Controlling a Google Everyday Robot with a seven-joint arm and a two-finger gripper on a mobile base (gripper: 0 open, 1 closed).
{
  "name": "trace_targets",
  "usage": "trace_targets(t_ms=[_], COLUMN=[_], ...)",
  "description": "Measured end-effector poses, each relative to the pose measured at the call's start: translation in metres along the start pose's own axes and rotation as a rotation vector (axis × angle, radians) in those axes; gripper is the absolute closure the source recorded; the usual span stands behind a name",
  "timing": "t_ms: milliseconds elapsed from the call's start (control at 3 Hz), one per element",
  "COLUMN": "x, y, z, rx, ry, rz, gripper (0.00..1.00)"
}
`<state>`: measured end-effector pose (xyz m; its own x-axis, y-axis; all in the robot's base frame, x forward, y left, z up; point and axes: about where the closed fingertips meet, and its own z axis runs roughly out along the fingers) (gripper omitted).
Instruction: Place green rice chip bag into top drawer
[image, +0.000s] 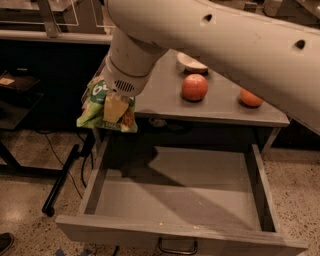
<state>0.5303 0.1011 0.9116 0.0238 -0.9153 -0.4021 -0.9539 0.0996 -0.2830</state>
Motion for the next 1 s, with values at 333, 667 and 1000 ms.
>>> trace_targets(t_ms=[333,667,1000], x=[0.001,0.007,0.020], y=[0.003,0.035,0.085], z=[0.000,0.001,0.010], rx=[-0.004,-0.039,-0.100], ry=[0.000,-0.002,-0.023], rz=[0.003,0.037,0.124], gripper=[1.00,1.00,1.00])
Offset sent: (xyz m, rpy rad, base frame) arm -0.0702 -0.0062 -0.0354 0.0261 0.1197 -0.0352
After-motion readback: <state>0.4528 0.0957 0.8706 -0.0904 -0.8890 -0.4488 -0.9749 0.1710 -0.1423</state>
